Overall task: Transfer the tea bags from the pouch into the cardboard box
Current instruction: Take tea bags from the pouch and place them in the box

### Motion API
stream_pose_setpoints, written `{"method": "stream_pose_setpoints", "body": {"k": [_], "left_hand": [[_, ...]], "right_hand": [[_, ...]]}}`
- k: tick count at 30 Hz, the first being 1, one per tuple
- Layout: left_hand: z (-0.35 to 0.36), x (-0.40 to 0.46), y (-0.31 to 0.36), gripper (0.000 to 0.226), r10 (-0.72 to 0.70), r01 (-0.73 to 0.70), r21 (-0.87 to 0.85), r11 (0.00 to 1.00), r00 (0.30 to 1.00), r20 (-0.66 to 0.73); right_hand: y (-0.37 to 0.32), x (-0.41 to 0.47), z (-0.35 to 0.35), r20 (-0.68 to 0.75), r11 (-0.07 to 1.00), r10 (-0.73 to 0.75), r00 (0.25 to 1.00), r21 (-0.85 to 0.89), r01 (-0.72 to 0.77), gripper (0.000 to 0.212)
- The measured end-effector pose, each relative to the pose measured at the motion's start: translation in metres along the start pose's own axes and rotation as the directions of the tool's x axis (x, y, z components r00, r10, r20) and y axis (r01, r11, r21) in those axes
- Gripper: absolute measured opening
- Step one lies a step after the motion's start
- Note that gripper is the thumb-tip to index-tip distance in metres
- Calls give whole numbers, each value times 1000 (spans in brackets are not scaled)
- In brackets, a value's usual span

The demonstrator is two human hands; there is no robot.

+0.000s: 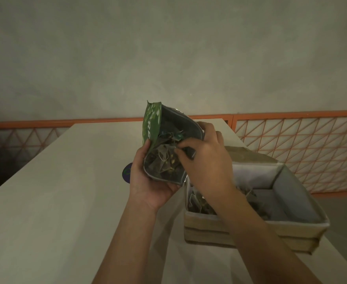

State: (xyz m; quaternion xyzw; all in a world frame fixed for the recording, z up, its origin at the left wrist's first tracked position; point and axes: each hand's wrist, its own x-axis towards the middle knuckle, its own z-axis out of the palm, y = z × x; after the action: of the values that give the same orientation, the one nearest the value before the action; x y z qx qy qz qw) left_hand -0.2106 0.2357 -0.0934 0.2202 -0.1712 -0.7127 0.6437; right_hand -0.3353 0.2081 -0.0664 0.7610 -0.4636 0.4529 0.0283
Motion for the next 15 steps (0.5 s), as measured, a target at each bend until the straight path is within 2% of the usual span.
{"method": "stream_pose_setpoints", "body": {"k": [3,7,12,15], "left_hand": [[2,0,1,54,-12,12,3,1000,1000,4],[3,0,1,53,-13,13,23,1000,1000,3],[5,1,1,54,-1,2,48,999,1000,-17],[7,0,0,52,10,-10,45,999,1000,-14]], "right_hand": [[2,2,-5,4,976,92,996,197,-91,7],[1,8,-22,27,873,213,977,443,-203,8],[-7,18,-58,-148,767,264,953,631,-114,7],[-9,23,-77,-172,660,326,929,745,-94,8]]}}
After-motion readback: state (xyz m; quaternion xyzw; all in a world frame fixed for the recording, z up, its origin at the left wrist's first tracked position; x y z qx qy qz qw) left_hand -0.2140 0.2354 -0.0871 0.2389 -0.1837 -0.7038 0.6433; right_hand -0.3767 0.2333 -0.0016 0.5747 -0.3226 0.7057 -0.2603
